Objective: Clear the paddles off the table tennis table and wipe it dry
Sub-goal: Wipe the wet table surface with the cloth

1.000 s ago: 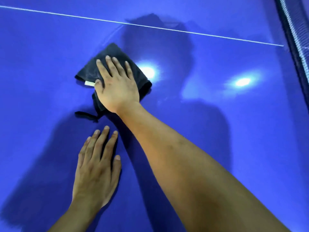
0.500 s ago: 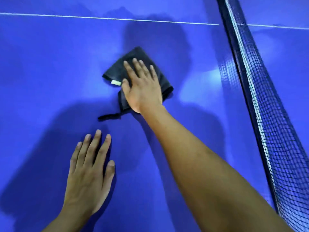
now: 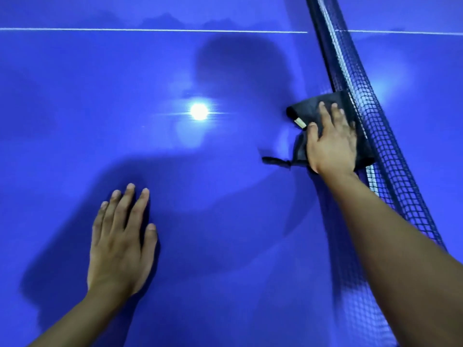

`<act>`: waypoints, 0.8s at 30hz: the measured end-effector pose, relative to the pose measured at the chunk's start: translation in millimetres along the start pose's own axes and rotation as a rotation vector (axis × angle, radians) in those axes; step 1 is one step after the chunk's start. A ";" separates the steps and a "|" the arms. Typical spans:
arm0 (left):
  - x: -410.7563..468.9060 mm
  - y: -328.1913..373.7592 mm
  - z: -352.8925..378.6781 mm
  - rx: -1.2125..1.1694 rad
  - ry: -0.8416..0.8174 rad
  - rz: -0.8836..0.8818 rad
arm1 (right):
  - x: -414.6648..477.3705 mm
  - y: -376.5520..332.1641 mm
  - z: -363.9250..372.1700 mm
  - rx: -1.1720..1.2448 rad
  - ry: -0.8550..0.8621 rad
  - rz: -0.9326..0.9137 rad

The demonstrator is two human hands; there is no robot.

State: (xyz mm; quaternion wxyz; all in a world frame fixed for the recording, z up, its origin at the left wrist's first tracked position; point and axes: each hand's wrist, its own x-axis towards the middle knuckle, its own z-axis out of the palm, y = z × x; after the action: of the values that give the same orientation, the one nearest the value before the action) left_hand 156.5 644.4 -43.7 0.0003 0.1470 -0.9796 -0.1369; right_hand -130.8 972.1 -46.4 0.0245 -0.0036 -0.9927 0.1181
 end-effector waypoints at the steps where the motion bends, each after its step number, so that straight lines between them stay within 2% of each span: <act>1: 0.2 -0.9 0.4 0.004 -0.002 0.005 | -0.9 -2.5 -0.6 -0.004 -0.006 0.018; 4: 0.5 -5.7 2.0 -0.015 -0.002 0.022 | -15.2 -20.9 2.0 -0.022 -0.019 0.058; 6: 1.4 -10.4 0.4 -0.063 0.004 0.050 | -36.3 -47.4 9.2 -0.017 -0.013 0.021; 9: -6.8 -25.6 -7.9 -0.089 0.012 0.100 | -72.0 -105.9 20.9 0.000 -0.019 -0.060; 13: -46.9 -82.4 -26.5 -0.052 0.025 0.101 | -119.0 -201.1 45.1 -0.013 -0.056 -0.168; 19: -119.5 -167.7 -42.3 -0.061 0.139 0.021 | -195.8 -350.4 83.0 -0.012 -0.089 -0.405; 24: -161.8 -187.1 -34.9 -0.056 0.128 -0.008 | -284.2 -450.8 107.1 0.070 -0.166 -0.791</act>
State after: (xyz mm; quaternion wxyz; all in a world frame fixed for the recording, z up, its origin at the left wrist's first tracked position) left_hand 366.6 509.6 -53.9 0.0664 0.1592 -0.9728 -0.1544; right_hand 147.2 505.2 -58.2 -0.0122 0.3890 -0.9115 0.1332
